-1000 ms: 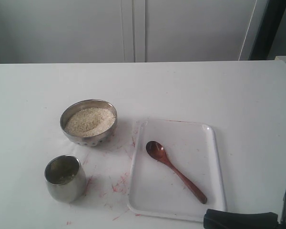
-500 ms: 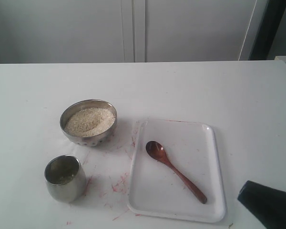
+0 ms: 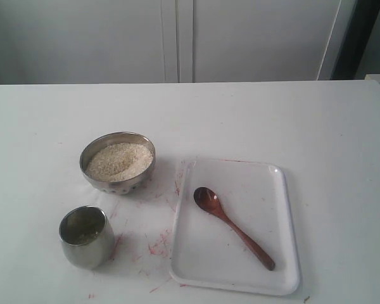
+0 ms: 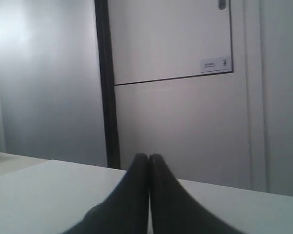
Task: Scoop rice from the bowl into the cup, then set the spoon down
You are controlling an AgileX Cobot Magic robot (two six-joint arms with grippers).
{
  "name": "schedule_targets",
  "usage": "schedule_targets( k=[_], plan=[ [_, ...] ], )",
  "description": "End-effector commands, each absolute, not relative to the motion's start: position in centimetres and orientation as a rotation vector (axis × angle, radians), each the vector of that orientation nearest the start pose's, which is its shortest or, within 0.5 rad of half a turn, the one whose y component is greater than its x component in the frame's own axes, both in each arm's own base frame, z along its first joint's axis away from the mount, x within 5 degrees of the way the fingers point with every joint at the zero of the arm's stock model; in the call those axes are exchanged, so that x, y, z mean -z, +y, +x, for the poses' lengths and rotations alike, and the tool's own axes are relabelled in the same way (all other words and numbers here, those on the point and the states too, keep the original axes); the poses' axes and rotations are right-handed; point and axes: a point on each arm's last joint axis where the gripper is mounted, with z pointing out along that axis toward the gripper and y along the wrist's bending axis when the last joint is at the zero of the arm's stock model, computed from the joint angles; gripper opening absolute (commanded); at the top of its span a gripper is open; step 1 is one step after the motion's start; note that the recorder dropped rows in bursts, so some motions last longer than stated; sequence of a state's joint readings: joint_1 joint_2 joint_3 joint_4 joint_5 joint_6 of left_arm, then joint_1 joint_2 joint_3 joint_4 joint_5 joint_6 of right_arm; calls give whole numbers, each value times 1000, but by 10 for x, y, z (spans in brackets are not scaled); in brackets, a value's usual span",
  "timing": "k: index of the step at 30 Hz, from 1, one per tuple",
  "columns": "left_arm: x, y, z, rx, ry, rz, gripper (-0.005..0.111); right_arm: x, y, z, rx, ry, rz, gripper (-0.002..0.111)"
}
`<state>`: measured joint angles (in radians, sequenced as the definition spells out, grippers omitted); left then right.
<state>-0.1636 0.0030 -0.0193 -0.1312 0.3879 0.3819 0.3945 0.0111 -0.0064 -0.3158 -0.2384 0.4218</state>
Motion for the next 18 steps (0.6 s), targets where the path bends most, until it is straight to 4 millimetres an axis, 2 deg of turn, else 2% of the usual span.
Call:
schedule_targets(
  k=[1,18],
  plan=[
    [-181,-14,50,-5,1830,431,14,-233,22,48,-400,1261,-179,0],
    [-181,-14,50,-5,1830,431,14,-233,8,52,-171,1258,-11,0]
  ],
)
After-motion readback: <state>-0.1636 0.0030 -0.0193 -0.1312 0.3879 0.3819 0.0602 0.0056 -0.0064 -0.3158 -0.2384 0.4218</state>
